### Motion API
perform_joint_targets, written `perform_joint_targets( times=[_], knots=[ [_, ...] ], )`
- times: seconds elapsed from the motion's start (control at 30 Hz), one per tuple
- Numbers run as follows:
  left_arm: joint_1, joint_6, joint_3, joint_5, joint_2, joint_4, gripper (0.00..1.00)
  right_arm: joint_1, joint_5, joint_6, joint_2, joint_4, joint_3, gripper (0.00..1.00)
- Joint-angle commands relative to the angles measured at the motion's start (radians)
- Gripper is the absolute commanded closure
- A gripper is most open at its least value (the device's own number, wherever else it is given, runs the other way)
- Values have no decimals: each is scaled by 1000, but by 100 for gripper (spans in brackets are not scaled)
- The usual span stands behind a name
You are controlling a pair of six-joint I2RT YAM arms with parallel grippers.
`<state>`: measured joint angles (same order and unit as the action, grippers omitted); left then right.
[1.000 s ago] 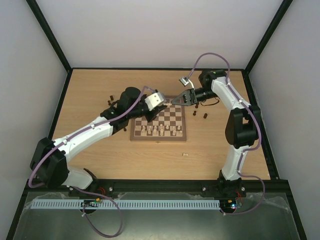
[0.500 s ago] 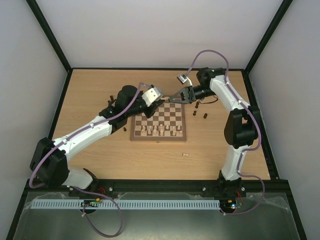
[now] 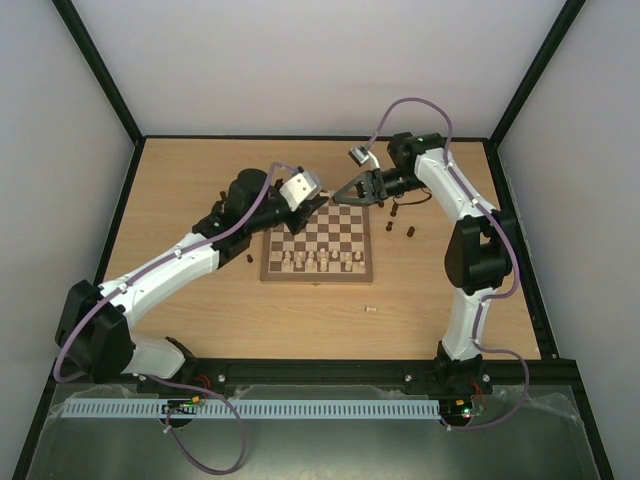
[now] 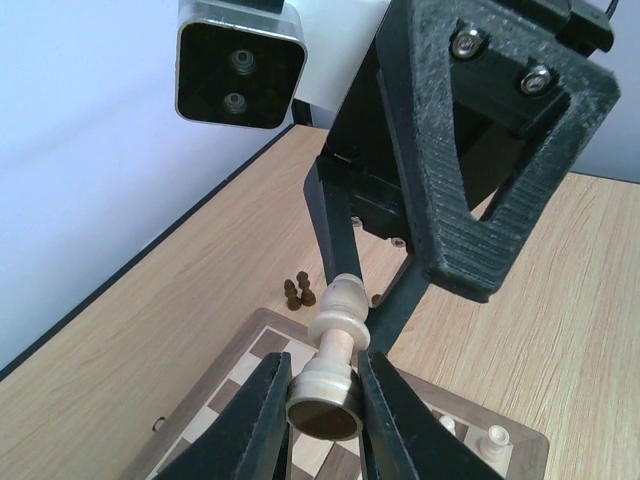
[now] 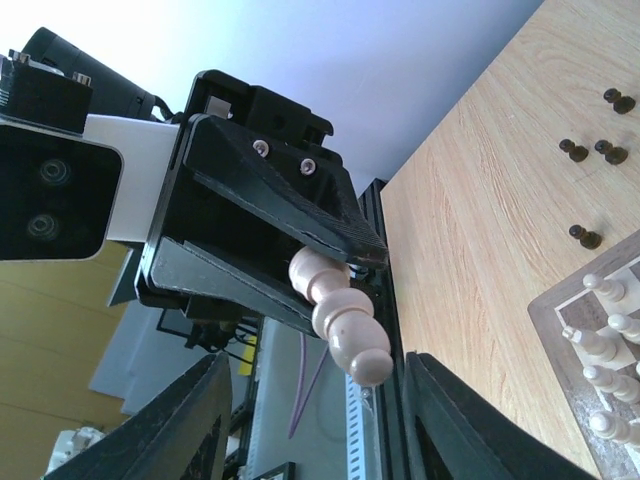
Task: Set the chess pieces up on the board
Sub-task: Place the chess piece on the chessboard.
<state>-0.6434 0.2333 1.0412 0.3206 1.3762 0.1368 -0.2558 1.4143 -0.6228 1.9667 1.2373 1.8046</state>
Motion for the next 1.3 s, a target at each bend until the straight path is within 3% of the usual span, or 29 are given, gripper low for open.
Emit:
perform_joint_targets(
  times=[0.0,0.13,0.57,0.97,1.1,1.27],
  knots=[
    [11,-13,-13,38,-36,35,94,-5,50,10,25,47,37,54],
    [11,-12,-13,42,-33,36,93,-10,52,13,26,47,46,62],
    [11,-13,-17,64,-21,37,93,-25,53,17,39,48,71,70],
    [11,-12,-15,68,-7,34,92,-32,51,10,44,47,78,84],
    [13,-12,-10,68,-1,25,87,-31,40,3,41,47,78,87],
    [40,-34,9,81,3,1,68,-30,-23,-8,23,46,81,89]
  ],
)
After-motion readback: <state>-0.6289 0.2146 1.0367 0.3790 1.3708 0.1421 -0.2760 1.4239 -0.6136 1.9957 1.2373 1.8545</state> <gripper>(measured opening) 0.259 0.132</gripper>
